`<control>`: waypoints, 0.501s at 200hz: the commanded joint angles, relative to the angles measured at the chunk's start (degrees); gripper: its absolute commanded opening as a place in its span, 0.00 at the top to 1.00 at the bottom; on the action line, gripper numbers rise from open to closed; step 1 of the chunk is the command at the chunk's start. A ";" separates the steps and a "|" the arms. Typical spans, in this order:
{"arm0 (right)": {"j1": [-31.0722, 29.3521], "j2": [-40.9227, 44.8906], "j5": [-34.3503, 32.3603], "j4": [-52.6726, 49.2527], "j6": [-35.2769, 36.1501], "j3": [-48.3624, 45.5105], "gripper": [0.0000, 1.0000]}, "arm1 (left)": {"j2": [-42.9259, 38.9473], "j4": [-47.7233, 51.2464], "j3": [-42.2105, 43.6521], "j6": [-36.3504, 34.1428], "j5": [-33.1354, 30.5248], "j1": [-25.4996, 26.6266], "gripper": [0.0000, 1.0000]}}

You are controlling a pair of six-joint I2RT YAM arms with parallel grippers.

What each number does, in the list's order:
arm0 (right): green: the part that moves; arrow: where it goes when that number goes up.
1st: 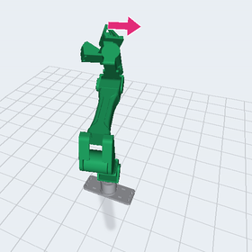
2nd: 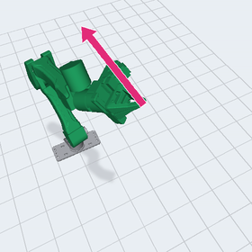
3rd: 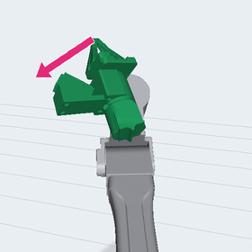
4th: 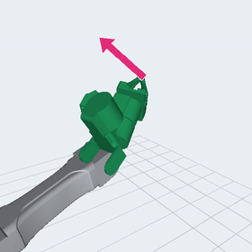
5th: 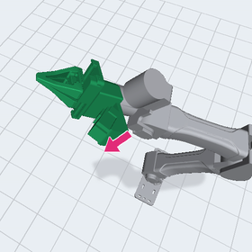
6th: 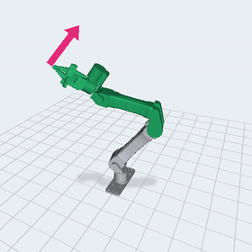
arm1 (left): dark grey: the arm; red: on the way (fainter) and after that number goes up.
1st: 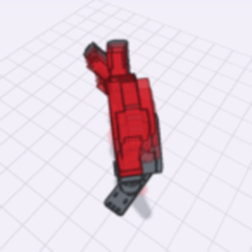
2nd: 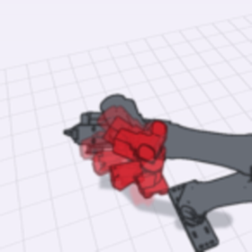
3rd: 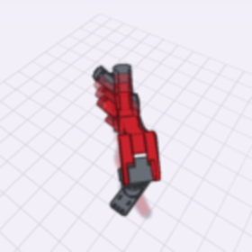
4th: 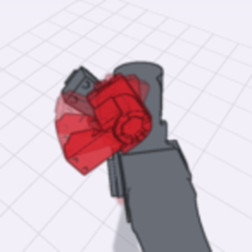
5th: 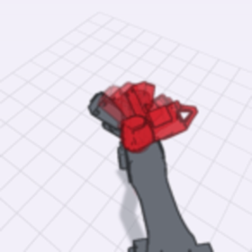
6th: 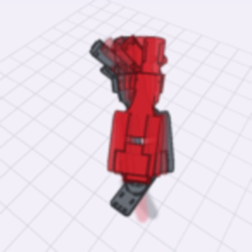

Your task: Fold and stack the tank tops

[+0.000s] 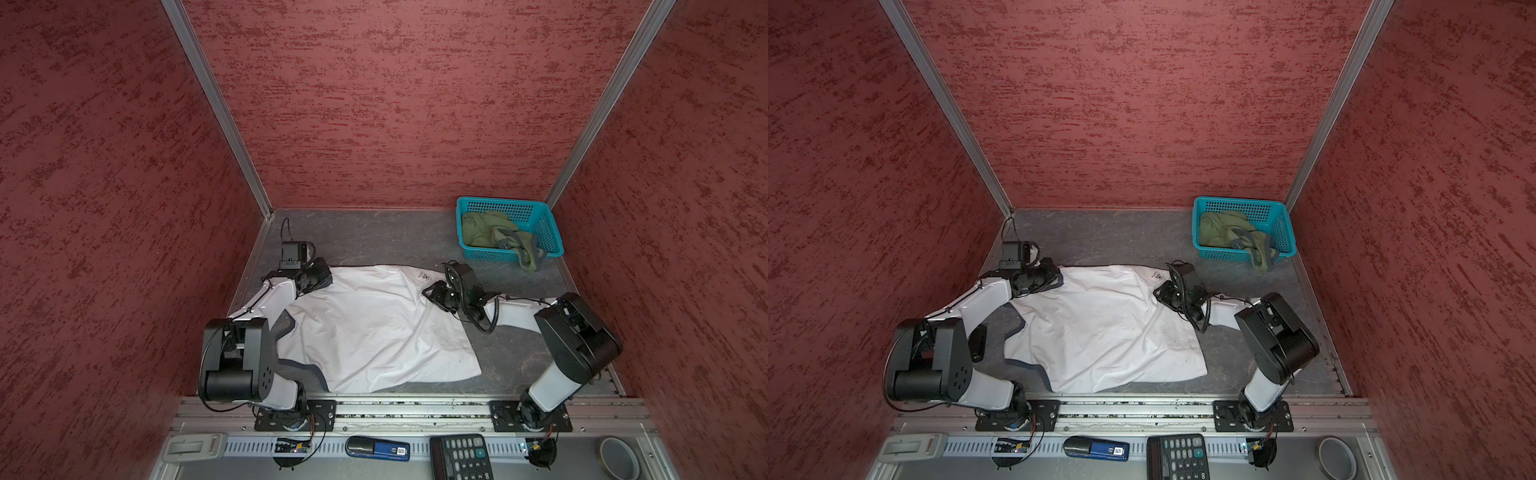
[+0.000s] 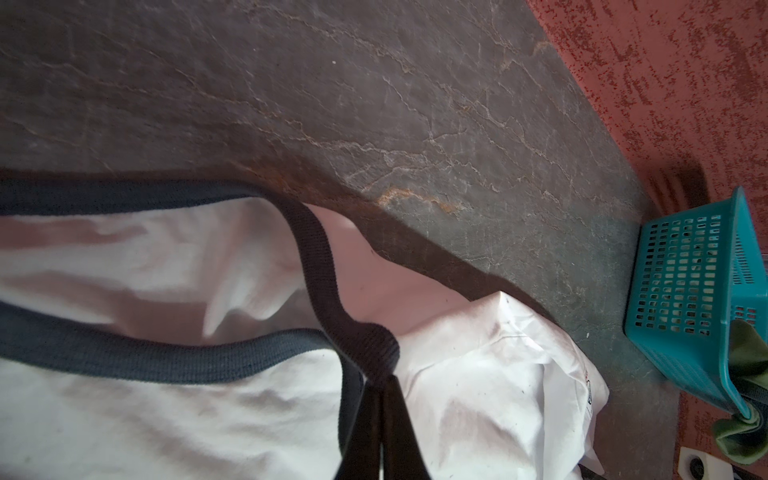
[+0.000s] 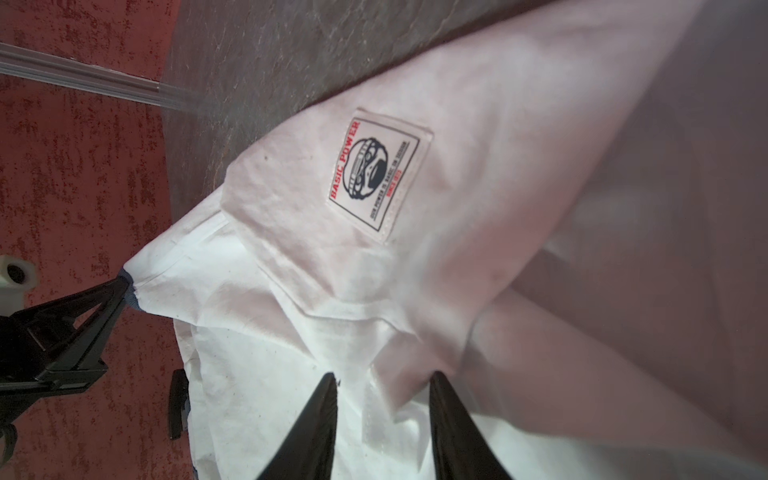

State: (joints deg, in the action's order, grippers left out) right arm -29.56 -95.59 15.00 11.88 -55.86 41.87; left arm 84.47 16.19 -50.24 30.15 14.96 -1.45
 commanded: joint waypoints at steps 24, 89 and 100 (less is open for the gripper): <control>-0.23 0.62 -3.58 1.98 -4.07 -2.05 0.59 | 0.80 -1.48 0.32 -0.06 0.07 -0.44 1.00; -0.32 -1.92 -2.52 5.28 -4.55 -0.24 0.65 | 1.09 -1.47 0.14 -0.09 0.16 -0.17 1.00; -0.32 -2.33 -2.53 4.48 -3.89 0.97 0.67 | 0.95 -1.42 0.13 -0.12 0.13 -0.10 1.00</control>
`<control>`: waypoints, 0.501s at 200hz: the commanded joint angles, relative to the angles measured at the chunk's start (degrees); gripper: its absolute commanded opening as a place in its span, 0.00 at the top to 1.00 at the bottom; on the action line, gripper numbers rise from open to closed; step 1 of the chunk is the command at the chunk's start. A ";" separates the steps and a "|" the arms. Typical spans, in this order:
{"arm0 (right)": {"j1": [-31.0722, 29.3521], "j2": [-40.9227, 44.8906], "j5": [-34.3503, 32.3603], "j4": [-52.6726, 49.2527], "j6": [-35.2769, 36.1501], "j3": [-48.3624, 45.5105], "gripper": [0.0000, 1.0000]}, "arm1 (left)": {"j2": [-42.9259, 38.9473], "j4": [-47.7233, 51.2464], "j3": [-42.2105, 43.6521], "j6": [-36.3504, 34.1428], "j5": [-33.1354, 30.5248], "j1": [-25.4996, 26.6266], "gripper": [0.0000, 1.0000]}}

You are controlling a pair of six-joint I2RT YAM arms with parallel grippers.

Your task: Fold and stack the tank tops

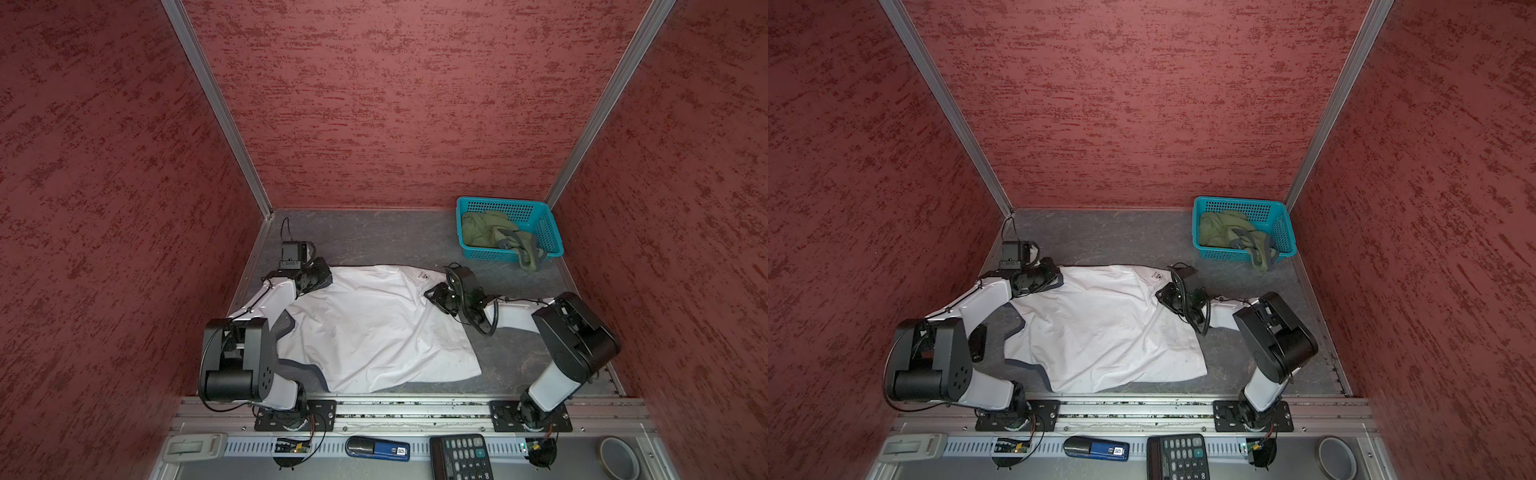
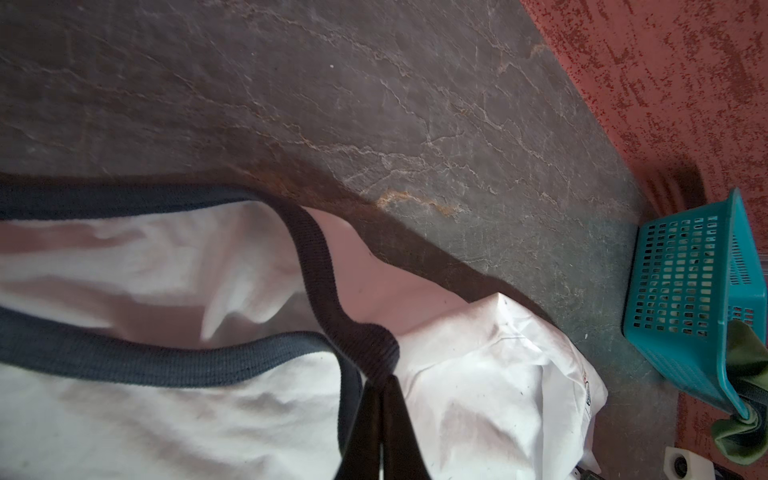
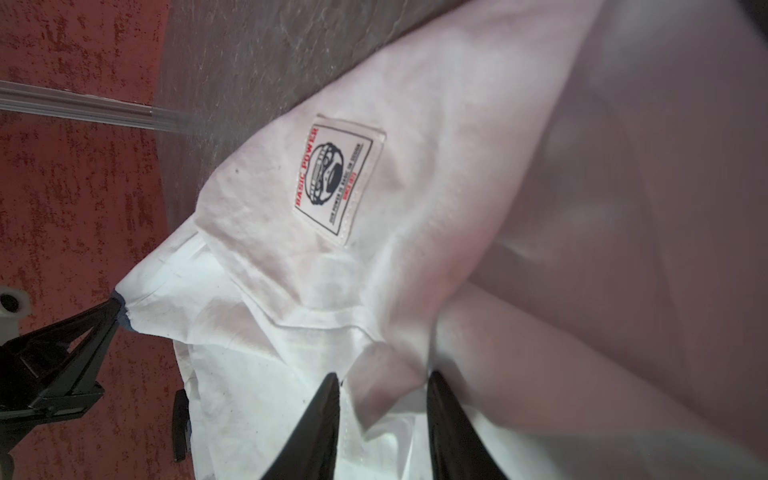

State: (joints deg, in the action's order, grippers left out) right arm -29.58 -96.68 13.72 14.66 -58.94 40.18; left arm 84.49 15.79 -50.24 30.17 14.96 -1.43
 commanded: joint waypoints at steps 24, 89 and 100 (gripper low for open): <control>-0.30 -1.44 -1.01 1.72 -0.62 3.80 0.71 | 0.73 -1.02 0.15 -0.12 0.15 -0.12 1.00; -0.26 -1.74 -1.42 1.08 0.55 5.36 0.86 | 0.56 -0.98 -0.08 -0.01 0.39 0.09 1.00; -0.27 -2.21 -1.49 1.07 0.68 5.42 0.88 | 0.43 -0.98 0.00 -0.02 0.33 0.16 1.00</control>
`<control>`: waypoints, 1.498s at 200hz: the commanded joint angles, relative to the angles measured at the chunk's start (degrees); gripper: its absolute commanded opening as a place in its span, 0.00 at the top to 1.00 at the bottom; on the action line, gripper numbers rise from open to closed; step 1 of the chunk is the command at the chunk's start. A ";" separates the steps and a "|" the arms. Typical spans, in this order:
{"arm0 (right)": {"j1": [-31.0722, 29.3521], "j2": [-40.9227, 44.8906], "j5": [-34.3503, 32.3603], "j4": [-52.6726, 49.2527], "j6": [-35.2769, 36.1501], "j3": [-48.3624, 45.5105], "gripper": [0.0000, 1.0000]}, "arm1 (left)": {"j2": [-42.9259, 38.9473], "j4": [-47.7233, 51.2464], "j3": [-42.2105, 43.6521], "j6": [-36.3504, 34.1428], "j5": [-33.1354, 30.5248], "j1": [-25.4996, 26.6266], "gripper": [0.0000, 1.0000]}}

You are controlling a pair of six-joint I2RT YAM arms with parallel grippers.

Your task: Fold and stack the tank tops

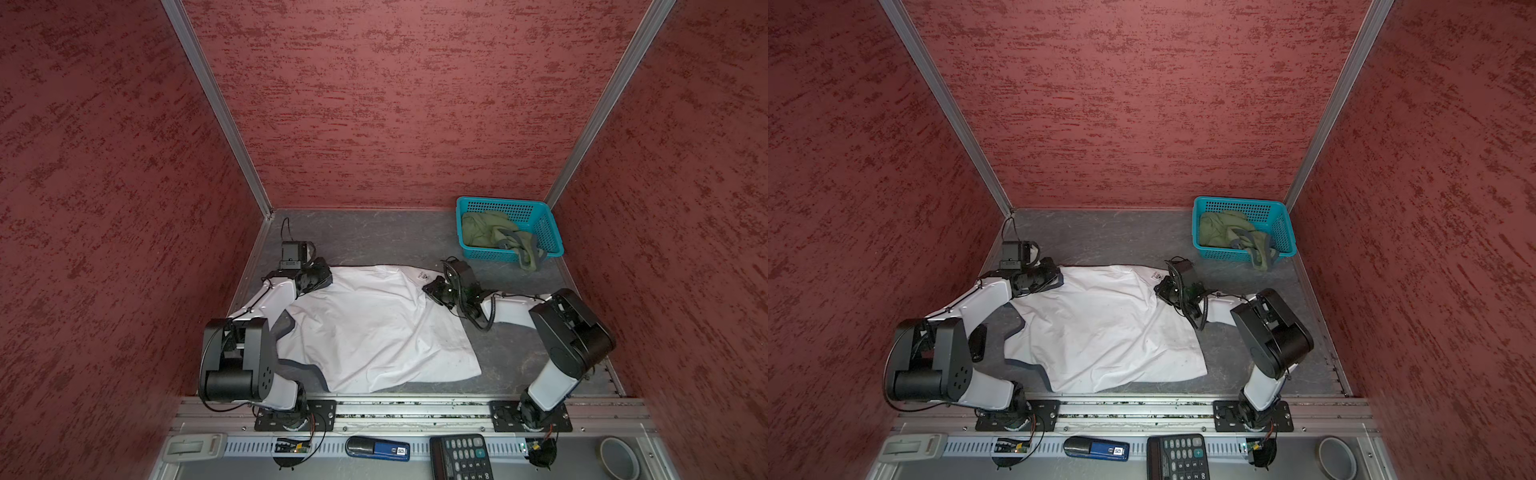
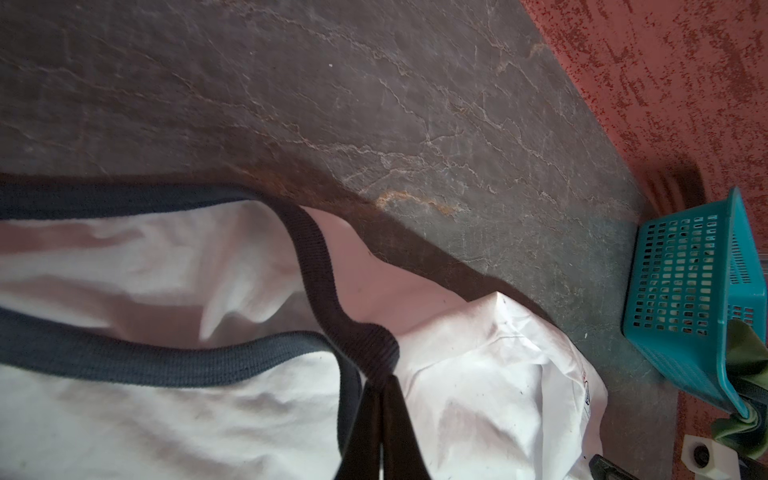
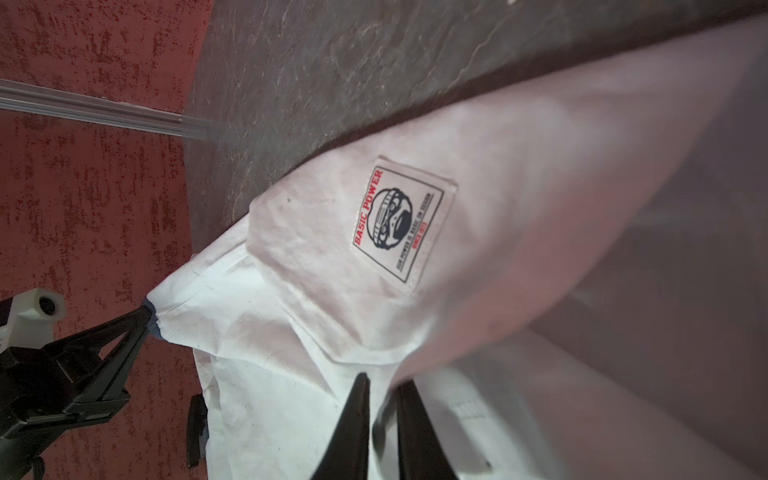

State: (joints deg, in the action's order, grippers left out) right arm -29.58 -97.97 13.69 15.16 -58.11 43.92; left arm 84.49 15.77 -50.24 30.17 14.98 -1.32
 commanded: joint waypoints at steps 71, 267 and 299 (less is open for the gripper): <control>1.53 -1.04 -8.17 -10.29 12.40 10.52 1.00 | 1.35 -0.93 -1.33 0.32 0.89 1.95 1.00; 15.27 -11.23 -26.00 -25.81 25.59 29.40 1.00 | 7.71 -0.39 -10.29 2.41 -1.10 13.09 1.00; 15.51 -9.54 -22.51 -22.97 27.87 29.44 1.00 | 6.93 0.39 -10.67 2.03 -2.01 13.06 1.00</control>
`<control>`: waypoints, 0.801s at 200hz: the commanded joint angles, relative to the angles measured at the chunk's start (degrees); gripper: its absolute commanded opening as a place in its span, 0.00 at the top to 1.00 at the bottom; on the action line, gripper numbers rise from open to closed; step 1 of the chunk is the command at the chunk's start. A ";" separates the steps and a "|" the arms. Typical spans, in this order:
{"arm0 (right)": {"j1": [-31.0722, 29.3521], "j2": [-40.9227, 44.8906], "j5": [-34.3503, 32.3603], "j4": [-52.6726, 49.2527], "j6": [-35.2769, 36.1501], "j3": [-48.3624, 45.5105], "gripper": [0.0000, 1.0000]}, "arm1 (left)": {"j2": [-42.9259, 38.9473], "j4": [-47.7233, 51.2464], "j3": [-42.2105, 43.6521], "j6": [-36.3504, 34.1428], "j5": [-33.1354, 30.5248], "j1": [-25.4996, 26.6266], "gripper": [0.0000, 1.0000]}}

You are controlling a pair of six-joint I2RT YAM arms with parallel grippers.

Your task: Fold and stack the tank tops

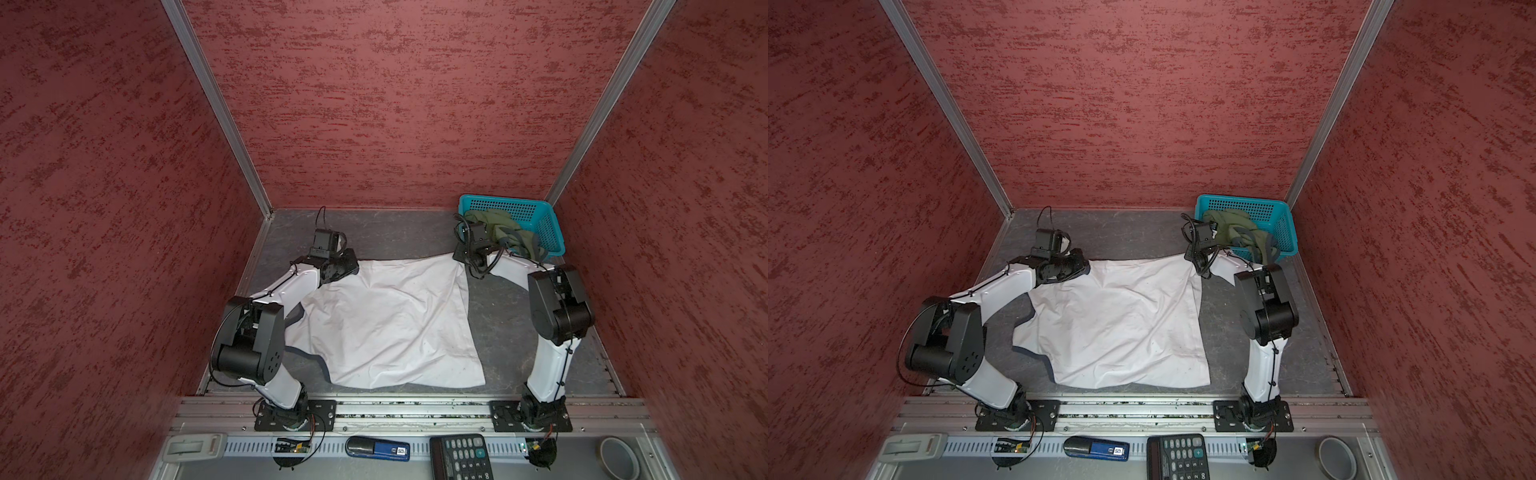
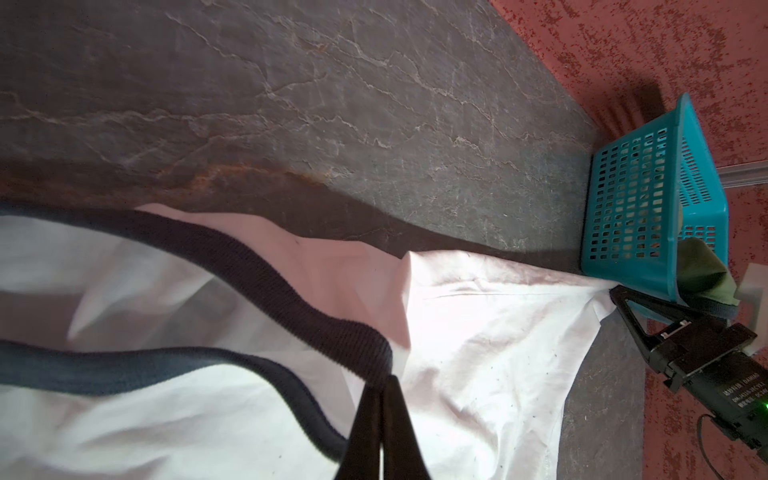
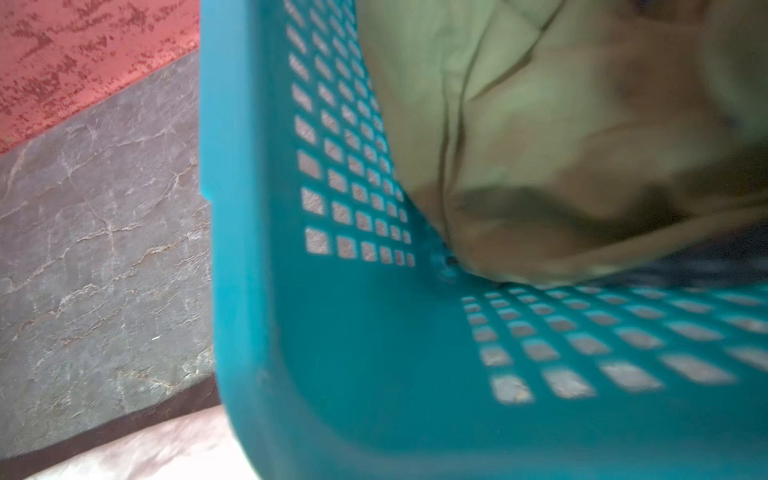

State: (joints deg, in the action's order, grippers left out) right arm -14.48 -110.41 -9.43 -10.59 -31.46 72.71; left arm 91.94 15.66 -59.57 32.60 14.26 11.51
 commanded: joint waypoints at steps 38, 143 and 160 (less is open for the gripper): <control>-3.50 1.45 4.00 1.19 1.69 4.43 1.00 | -2.33 0.26 -0.10 0.09 -2.89 -0.38 1.00; -3.48 -13.89 -1.77 -6.42 4.91 24.64 1.00 | -1.02 -0.47 -0.62 0.40 -0.41 -3.13 1.00; -2.51 -15.12 -4.06 -8.05 5.14 26.27 1.00 | -0.17 -0.59 -1.20 0.45 0.20 -2.90 1.00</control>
State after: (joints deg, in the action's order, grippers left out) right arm -18.83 -123.98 -7.97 -14.17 -27.42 95.90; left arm 90.02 15.79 -58.87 33.06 13.19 8.34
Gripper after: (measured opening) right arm 0.043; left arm 0.053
